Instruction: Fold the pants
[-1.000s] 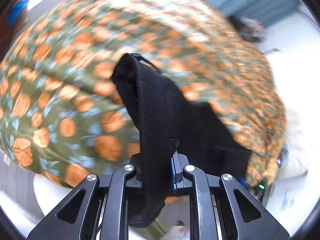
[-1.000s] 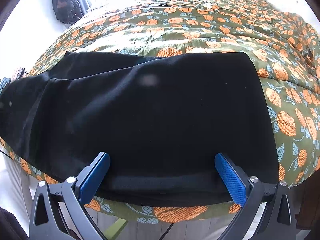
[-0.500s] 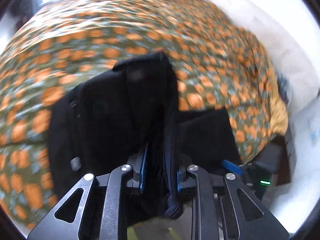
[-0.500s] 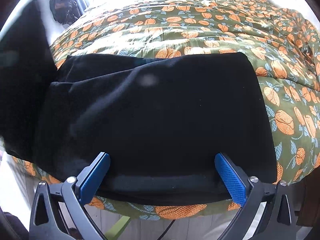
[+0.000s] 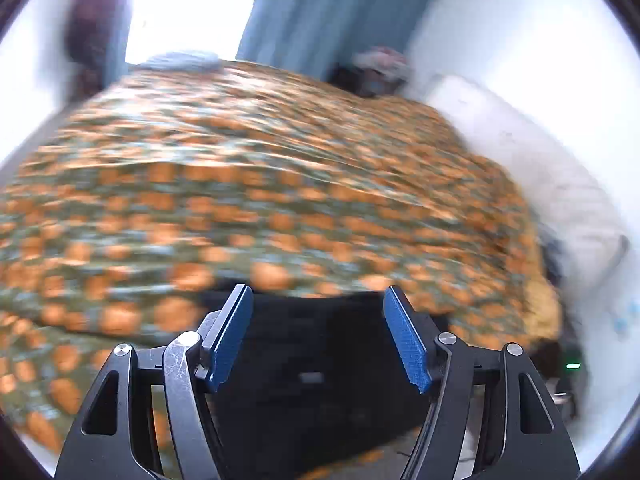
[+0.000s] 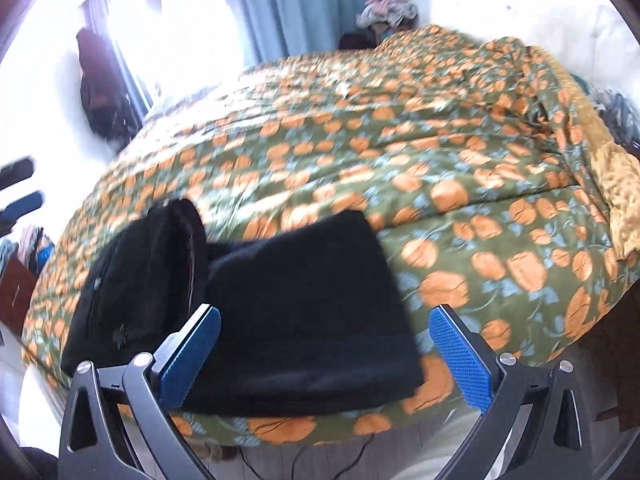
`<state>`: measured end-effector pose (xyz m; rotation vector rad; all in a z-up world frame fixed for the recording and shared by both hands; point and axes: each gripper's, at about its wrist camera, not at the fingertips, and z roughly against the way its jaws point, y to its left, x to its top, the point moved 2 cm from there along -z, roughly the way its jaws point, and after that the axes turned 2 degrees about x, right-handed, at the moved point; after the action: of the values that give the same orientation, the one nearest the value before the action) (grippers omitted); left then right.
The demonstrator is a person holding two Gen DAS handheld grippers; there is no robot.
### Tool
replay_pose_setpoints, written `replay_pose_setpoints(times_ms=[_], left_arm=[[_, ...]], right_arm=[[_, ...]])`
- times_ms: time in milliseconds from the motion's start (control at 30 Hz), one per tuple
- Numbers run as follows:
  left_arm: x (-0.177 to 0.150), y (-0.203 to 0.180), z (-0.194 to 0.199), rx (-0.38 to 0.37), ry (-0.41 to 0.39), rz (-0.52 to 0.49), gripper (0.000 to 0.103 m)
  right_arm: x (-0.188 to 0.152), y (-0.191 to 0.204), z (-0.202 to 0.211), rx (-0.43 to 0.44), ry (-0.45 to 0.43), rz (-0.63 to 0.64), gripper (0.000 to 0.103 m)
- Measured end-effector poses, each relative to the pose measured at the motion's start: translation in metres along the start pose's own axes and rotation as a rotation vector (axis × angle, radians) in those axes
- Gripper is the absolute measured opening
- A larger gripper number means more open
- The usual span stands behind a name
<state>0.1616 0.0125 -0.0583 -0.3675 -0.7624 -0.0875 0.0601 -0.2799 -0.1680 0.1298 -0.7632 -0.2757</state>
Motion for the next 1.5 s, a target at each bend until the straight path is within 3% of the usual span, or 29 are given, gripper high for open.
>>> replay_pose_setpoints(times_ms=[67,100,200,267,300,367,467,633,733,833,967,1167,1367,1500], left_arm=[[-0.021,0.031,-0.002,0.147,0.021,0.005,0.051],[-0.036,0.039,-0.009,0.183,0.067,0.002,0.041],[-0.075,0.035,-0.032,0.133,0.180,-0.003,0.024],[-0.096,0.013,-0.054,0.087,0.237,-0.083,0.024],[-0.106,0.001,-0.069,0.080,0.277,-0.136,0.019],[-0.117,-0.016,-0.093,0.120,0.309,-0.215,0.018],[-0.111,-0.023,-0.097,0.123,0.293,-0.219,0.018],[-0.107,-0.013,-0.097,0.130,0.298,-0.199,0.032],[-0.106,-0.011,-0.091,0.129,0.291,-0.175,0.050],[-0.100,-0.009,-0.079,0.110,0.267,-0.147,0.058],[-0.088,-0.004,-0.058,0.123,0.213,-0.139,0.070],[-0.072,0.013,-0.037,0.176,0.156,-0.128,0.073],[-0.065,0.039,-0.032,0.214,0.140,-0.036,0.076],[-0.068,0.049,-0.033,0.230,0.160,0.006,0.076]], right_arm=[[0.007,0.000,0.002,0.052,-0.003,0.000,0.103],[0.008,0.002,0.003,0.100,-0.005,0.004,0.103],[0.009,0.020,0.004,0.313,0.013,0.040,0.103],[0.007,0.038,-0.001,0.457,0.067,0.089,0.103],[0.005,0.048,-0.005,0.512,0.107,0.130,0.103],[0.001,0.066,-0.012,0.546,0.164,0.211,0.103],[-0.002,0.078,-0.019,0.549,0.209,0.265,0.103],[-0.005,0.084,-0.027,0.604,0.260,0.280,0.103],[-0.004,0.094,-0.032,0.582,0.289,0.332,0.103],[0.005,0.101,-0.023,0.587,0.226,0.347,0.103],[0.012,0.101,-0.001,0.559,0.069,0.336,0.103],[0.002,0.084,-0.016,0.491,0.118,0.269,0.103],[0.009,0.073,0.009,0.515,-0.023,0.265,0.103],[0.003,0.073,-0.001,0.501,0.043,0.284,0.103]])
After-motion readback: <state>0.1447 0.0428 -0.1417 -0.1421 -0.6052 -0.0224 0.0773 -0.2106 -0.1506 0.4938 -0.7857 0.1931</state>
